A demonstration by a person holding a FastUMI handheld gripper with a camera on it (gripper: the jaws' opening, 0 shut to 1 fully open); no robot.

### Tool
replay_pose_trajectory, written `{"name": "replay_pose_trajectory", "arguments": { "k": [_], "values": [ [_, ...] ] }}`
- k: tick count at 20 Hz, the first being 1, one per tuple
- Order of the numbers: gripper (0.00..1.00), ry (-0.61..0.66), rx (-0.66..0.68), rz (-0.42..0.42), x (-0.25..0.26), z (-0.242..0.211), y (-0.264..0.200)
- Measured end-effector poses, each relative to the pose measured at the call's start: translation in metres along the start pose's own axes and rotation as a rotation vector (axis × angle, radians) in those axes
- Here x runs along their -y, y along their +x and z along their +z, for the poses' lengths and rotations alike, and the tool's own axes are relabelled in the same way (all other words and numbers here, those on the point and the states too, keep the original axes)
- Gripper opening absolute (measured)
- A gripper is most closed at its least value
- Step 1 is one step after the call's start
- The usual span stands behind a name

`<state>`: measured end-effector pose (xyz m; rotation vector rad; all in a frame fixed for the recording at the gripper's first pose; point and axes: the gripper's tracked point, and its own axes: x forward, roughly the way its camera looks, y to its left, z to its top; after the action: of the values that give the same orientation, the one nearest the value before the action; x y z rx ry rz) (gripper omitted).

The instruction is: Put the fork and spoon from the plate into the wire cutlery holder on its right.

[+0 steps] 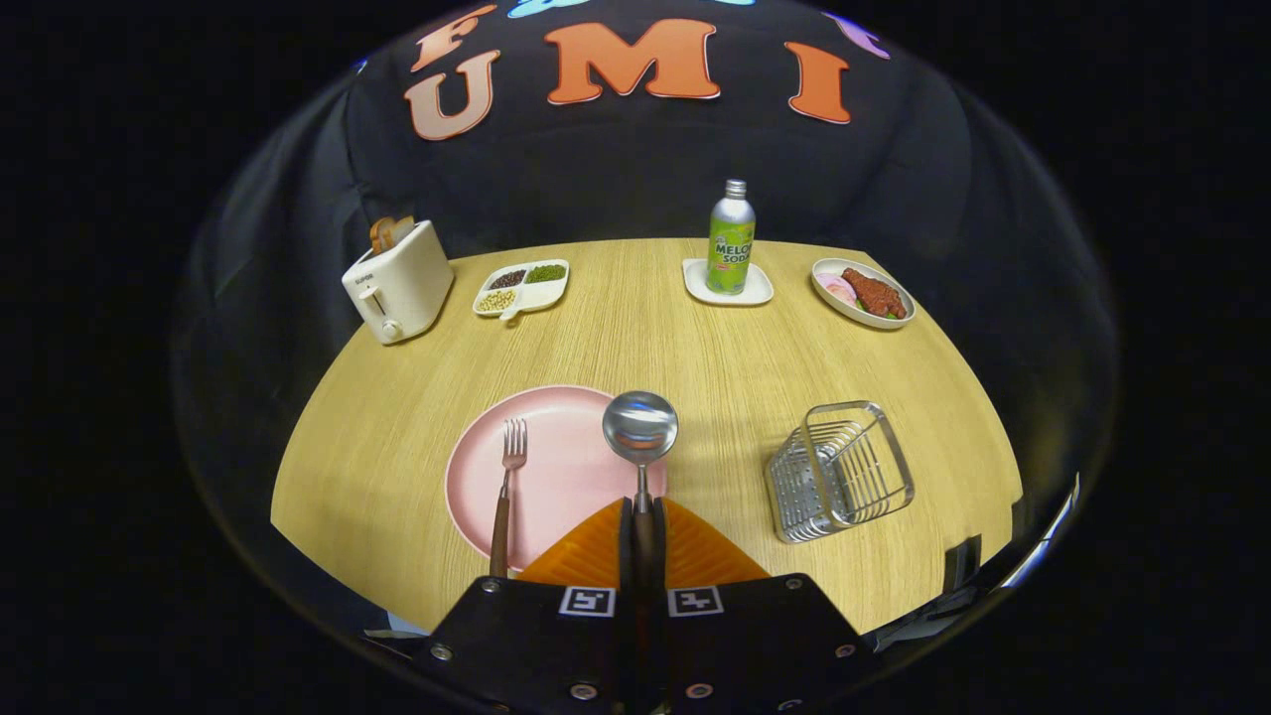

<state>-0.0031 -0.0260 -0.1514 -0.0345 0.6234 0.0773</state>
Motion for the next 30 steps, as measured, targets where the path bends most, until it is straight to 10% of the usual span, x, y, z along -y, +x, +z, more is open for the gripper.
{"name": "replay_pose_trajectory", "arguments": {
  "k": [17, 30],
  "values": [
    [0.05, 0.025, -0.131, -0.154, 0.114, -0.007, -0.034],
    [0.05, -0.111, -0.420, -0.120, 0.135, -0.012, 0.000]
  ]
}}
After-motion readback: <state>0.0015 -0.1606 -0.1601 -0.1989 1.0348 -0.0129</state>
